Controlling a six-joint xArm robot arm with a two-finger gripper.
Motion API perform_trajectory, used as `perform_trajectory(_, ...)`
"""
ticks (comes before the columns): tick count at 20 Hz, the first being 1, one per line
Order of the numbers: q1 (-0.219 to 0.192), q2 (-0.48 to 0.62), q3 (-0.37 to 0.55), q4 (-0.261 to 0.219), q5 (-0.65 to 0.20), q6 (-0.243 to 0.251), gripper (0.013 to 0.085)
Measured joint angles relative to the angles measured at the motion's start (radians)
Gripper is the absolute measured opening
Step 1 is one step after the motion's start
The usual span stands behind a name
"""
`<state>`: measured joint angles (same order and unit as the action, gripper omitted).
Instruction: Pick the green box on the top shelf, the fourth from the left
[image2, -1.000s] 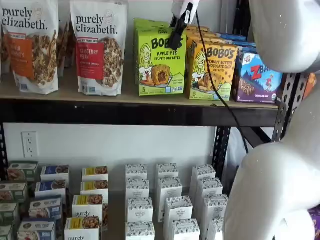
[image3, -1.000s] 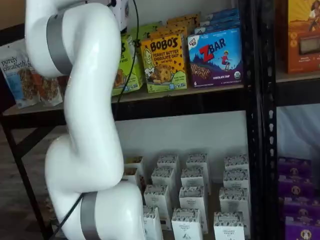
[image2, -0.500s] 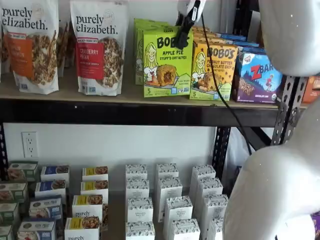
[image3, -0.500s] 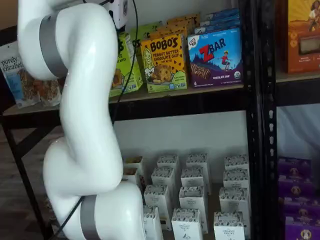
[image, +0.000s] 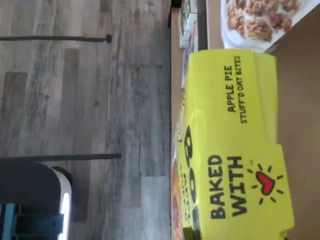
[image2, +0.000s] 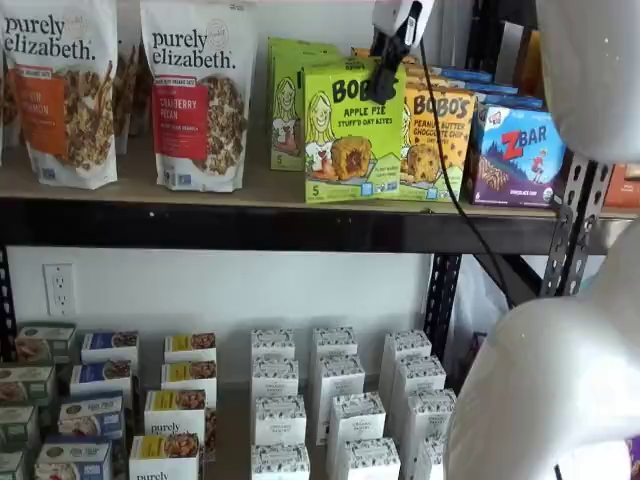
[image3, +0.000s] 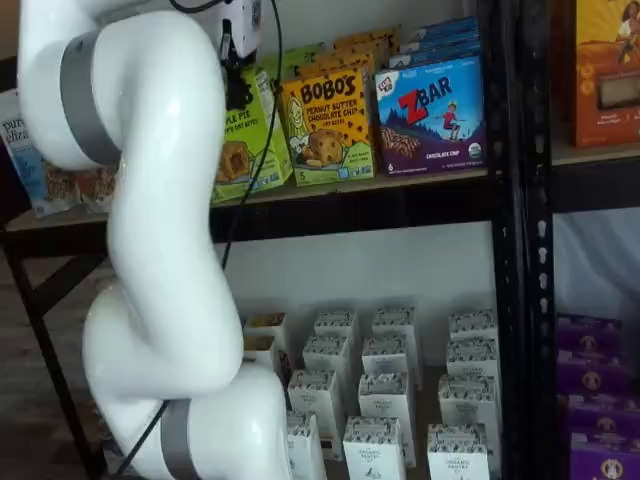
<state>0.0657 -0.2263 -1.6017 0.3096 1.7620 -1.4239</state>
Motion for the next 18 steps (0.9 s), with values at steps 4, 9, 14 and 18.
perform_trajectory(4, -0.023, -0.033, 0.034, -0.001, 0.007, -0.023, 0.029)
perform_trajectory(9, -0.05, -0.073, 0.074, -0.006, 0.009, -0.05, 0.029)
perform_trajectory(14, -0.077, -0.103, 0.104, -0.006, 0.022, -0.076, 0.029)
perform_trajectory(18, -0.096, -0.129, 0.131, -0.011, 0.028, -0.096, 0.029)
